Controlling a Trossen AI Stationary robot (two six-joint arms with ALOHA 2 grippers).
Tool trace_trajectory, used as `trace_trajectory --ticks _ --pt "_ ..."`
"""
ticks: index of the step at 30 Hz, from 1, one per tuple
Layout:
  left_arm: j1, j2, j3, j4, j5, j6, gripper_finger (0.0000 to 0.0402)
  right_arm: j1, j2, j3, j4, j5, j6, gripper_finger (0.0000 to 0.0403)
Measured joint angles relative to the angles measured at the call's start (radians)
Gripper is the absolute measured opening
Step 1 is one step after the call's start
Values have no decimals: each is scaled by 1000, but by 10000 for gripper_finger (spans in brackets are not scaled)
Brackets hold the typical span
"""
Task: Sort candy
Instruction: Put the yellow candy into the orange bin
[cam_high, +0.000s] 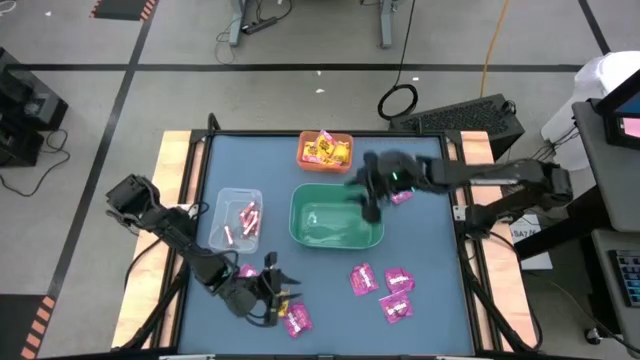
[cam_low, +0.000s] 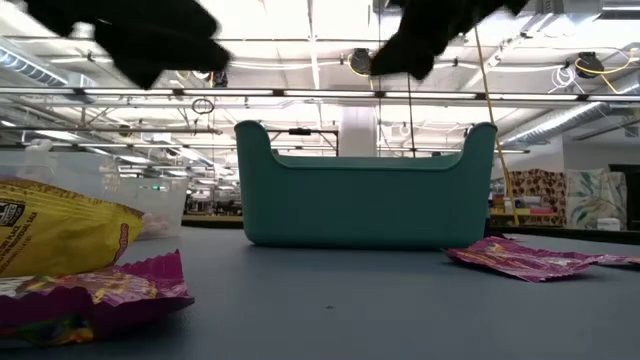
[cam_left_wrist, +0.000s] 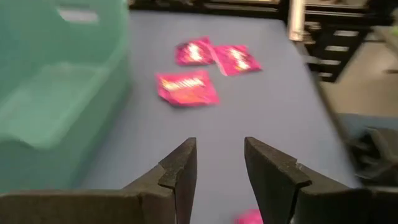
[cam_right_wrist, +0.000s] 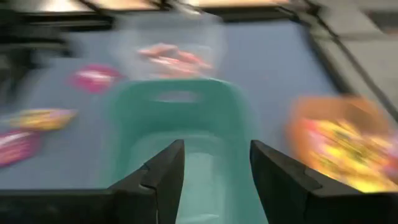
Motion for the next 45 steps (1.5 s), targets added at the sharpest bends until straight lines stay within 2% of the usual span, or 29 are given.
trace_trajectory --ticks 5,10,13,17,19,23,27,35,42,45 --pt "-100 0 0 -37 18 -209 139 243 -27 0 -9 1 0 171" --pt "-193 28 0 -20 -14 -358 139 441 39 -50 103 2 -31 171" --pt "-238 91 29 -13 -21 -366 139 524 86 -75 186 26 -35 171" --pt "-263 199 105 -49 -35 -370 139 601 153 -80 213 99 -34 171" --pt "-260 247 152 -78 -71 -370 139 623 182 -80 225 127 -30 171" --pt "-261 306 246 -159 -232 -370 139 645 226 -80 255 130 -29 171" --pt "-268 318 304 -267 -297 -403 139 655 232 -80 270 130 -21 171" --pt "-267 319 315 -447 -310 -542 147 684 232 -80 276 129 -14 171" --pt "-257 319 315 -463 -310 -552 229 717 232 -80 276 128 -17 171" --pt "-257 319 315 -482 -265 -528 255 721 232 -80 276 128 -18 171"
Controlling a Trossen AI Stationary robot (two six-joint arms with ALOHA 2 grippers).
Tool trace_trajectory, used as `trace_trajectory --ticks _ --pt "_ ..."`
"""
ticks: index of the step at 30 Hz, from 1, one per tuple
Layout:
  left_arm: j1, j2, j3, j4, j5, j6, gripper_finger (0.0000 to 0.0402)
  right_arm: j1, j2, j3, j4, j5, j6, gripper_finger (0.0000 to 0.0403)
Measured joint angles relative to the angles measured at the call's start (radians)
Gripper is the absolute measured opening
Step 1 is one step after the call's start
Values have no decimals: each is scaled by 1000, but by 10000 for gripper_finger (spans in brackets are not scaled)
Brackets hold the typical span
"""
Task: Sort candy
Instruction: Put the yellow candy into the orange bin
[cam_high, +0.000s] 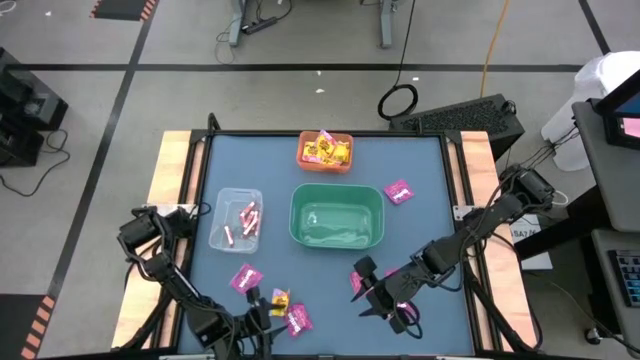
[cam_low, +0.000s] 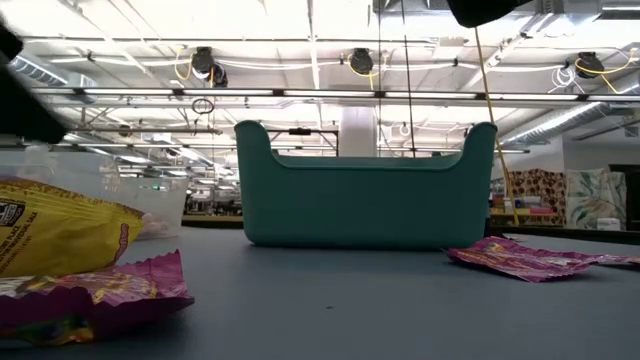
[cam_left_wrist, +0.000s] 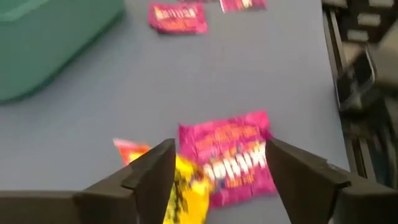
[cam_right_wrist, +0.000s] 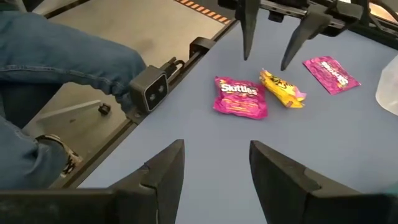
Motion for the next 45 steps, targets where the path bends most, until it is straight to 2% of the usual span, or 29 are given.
trace_trajectory --ticks 4,10,18,24,34,40,45 --pt "-1 1 -1 -16 28 -18 259 1 0 0 0 0 -10 171" --pt "4 1 -18 -30 36 -31 243 1 0 0 0 0 -11 171" --pt "42 1 -35 -29 94 -51 199 1 0 1 0 4 0 171" --pt "60 20 -35 -45 176 -51 151 1 0 1 0 5 3 171" --pt "58 29 -35 -45 150 -48 12 1 0 1 0 6 11 171" --pt "60 4 -35 -46 133 -35 8 1 0 1 53 6 14 171" --pt "60 -71 -23 -51 63 76 4 3 0 1 155 2 -14 171"
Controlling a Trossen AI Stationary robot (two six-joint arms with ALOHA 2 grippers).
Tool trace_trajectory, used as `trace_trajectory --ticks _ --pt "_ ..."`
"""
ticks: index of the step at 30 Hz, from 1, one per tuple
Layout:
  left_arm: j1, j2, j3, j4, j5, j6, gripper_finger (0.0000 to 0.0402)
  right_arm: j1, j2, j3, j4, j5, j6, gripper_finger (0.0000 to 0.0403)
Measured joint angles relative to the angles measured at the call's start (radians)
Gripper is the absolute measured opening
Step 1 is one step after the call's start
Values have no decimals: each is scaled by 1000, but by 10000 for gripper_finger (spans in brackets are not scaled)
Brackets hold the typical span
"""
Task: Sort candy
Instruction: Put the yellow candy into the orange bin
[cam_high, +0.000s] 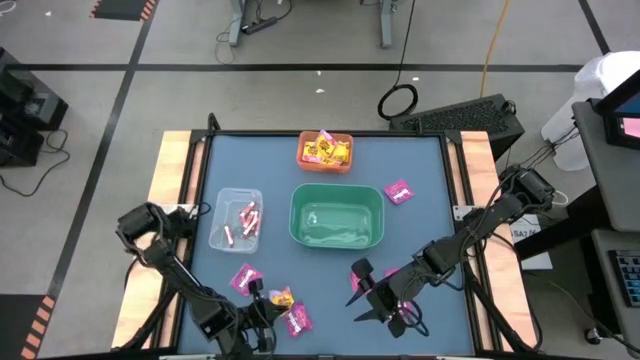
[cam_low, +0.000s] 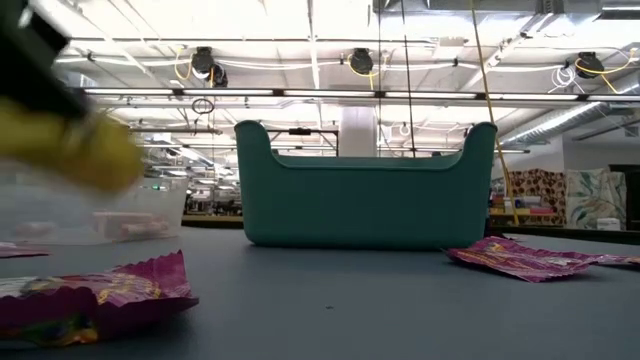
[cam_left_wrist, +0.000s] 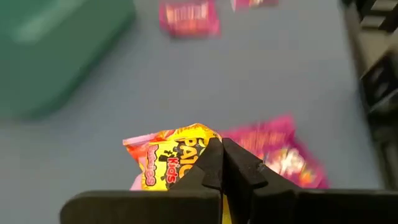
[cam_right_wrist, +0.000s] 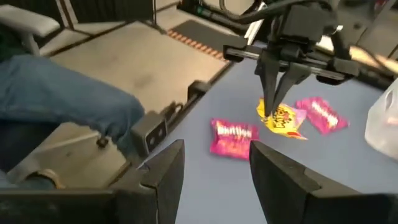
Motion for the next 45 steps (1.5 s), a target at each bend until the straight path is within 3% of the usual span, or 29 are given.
trace_trajectory --ticks 6,12,25,30,39,45 --pt "7 -95 12 54 -49 225 4 -1 64 2 129 47 -55 176" --pt "34 -131 13 165 -28 460 4 -1 224 22 340 245 -274 195" --pt "139 -134 13 251 138 531 4 -14 488 239 384 564 -594 214" --pt "156 -134 13 251 154 535 4 -17 524 276 369 576 -632 197" --pt "159 -134 12 251 137 507 6 -17 525 276 314 571 -554 121" --pt "163 -134 12 252 127 475 55 -17 525 276 290 571 -526 85"
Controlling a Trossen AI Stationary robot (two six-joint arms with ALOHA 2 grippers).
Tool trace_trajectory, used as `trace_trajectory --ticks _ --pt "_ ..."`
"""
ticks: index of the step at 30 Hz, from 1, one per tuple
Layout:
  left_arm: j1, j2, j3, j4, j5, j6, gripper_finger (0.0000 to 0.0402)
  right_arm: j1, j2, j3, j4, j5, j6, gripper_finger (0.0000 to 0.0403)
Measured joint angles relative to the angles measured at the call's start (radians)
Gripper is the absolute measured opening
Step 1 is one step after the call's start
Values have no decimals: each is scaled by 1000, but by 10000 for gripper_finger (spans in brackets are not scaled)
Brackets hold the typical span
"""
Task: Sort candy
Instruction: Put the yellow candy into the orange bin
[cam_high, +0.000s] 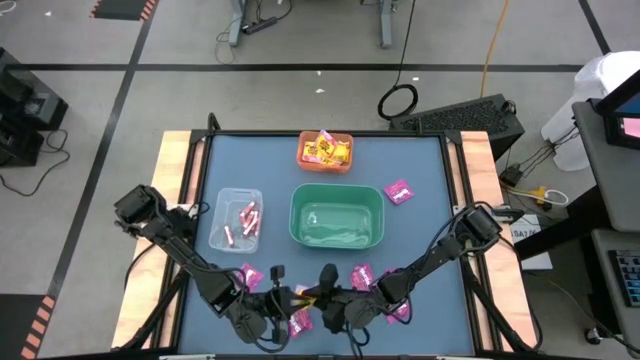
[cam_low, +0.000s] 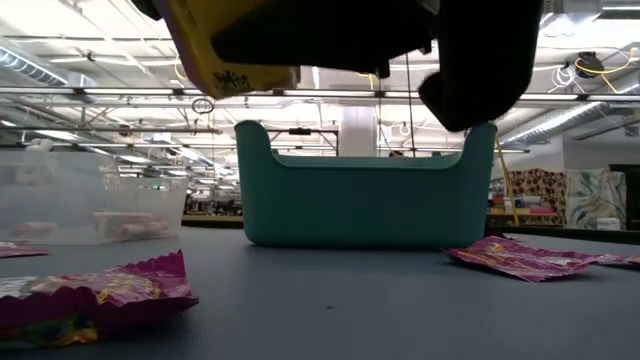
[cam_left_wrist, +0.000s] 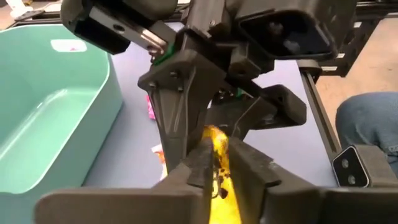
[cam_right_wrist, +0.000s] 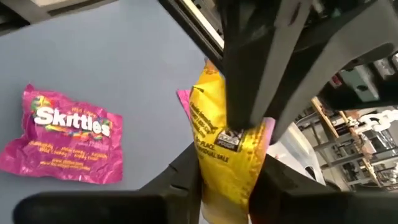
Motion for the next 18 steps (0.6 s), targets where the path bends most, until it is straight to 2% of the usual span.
trace_trajectory --ticks 5,9,14,18 --pt "-1 0 0 51 -10 1 116 0 0 0 -32 2 31 68" --pt "-4 -20 0 34 -92 1 155 3 -2 0 -82 4 75 64" --pt "-11 -56 0 -58 -160 11 172 19 -77 -1 -228 11 146 64" --pt "-10 -58 -11 -68 -263 115 173 36 -194 -1 -349 14 159 64"
